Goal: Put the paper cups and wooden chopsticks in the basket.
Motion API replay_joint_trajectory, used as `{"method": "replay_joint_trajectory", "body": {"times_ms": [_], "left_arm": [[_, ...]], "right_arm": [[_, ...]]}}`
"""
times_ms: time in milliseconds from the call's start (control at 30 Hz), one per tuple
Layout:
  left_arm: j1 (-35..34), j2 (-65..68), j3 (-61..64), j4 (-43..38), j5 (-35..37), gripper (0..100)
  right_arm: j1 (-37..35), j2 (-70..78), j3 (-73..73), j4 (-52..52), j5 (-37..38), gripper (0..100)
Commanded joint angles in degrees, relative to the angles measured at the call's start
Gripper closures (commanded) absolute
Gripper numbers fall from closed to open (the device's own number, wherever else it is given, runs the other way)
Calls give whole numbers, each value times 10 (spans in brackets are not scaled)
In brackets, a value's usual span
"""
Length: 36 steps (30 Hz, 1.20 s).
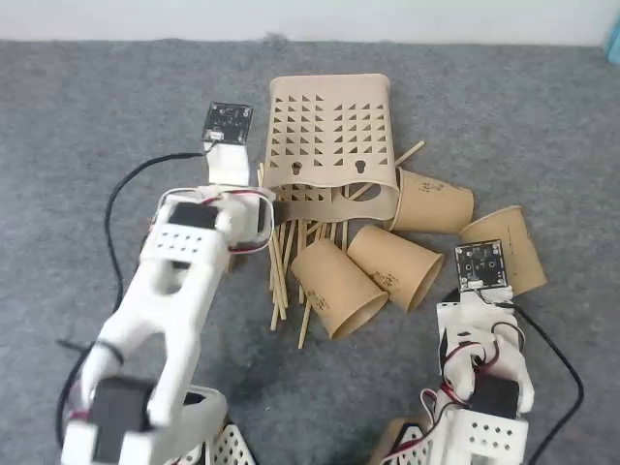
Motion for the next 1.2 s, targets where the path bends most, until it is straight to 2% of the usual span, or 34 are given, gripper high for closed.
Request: {"method": "replay_joint_trajectory", "body": {"times_ms": [0,100,233,467,800,1067,1167], "left_arm": [[3,49,-26,-110,10,732],[2,94,-25,-171,10,732],[3,128,-28,-211,10,732],[2,96,-29,-213,10,750],[17,62,-29,-231,6,990],[12,58,-68,-227,11,989],[12,58,-110,-178,11,989]], "right_arm": [[8,-7,10,-1,8,988],[8,-7,10,-1,8,988],[8,-7,10,-2,8,988],[8,-7,10,-10,8,989],[8,-7,10,-10,8,989],[8,-7,10,-10,8,989],[8,-7,10,-10,8,989]]}}
